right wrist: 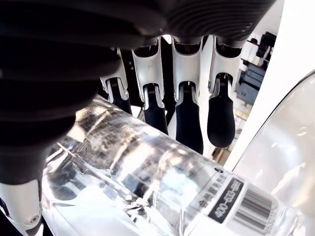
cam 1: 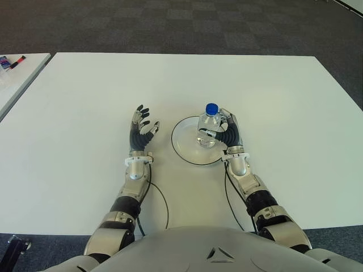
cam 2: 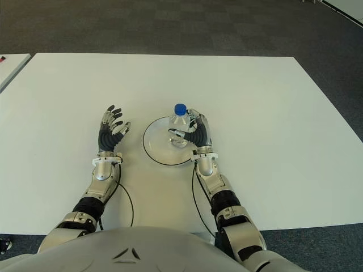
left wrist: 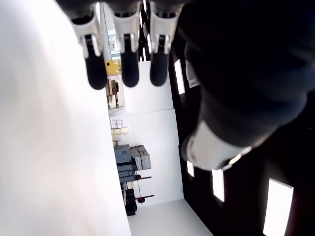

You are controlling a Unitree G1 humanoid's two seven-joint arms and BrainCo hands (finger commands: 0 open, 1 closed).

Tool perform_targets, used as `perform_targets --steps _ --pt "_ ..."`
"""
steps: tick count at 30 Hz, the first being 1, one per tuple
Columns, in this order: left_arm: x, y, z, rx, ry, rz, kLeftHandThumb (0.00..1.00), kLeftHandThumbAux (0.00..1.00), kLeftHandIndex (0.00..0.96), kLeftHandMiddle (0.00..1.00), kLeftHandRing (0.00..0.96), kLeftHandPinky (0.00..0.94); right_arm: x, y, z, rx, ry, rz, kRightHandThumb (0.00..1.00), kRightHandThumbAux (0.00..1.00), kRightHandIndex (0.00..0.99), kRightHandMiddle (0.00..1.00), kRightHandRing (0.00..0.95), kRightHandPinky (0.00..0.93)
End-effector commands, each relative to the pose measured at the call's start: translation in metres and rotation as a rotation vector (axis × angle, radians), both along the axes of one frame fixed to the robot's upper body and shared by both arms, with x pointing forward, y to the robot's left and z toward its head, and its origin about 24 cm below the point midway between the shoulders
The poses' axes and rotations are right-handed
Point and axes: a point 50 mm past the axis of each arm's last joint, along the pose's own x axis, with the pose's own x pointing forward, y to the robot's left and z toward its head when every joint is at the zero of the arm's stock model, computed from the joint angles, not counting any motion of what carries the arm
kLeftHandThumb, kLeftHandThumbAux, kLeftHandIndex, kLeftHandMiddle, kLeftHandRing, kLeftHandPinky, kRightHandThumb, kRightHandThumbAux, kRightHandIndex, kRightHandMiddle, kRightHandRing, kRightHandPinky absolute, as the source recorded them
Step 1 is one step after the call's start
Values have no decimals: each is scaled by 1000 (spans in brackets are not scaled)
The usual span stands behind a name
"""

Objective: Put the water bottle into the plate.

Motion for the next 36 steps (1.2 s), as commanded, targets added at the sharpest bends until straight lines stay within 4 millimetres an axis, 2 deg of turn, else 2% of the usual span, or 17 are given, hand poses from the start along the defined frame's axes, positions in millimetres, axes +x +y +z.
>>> perform_targets --steps 1,10,14,16,19,22,31,36 --pt "-3 -2 -3 10 24 -11 322 834 111 194 205 262 1 -1 -2 -3 3 -3 841 679 386 525 593 600" --pt "-3 -2 -2 13 13 -11 319 838 111 202 209 263 1 -1 -3 2 0 31 840 681 382 519 590 617" --pt "-3 -2 -2 13 10 -10 321 845 113 207 215 267 2 0 -4 36 45 103 914 671 368 488 514 503" --pt "-3 -2 -2 13 9 -10 322 847 114 209 216 266 2 0 -4 45 60 124 868 680 377 476 427 434" --pt "-3 -2 -2 12 11 -10 322 848 114 208 215 262 2 -1 -5 44 87 161 815 570 239 333 336 354" --pt "-3 -2 -3 13 18 -9 318 843 112 204 214 262 2 -2 -5 41 108 195 766 501 146 236 256 292" --pt "-3 -2 -3 13 21 -3 321 840 109 191 199 247 4 -4 -7 38 133 228 647 401 34 100 123 186" --pt "-3 -2 -3 13 22 0 321 839 113 197 206 259 4 -5 -7 39 122 227 586 380 15 65 87 176"
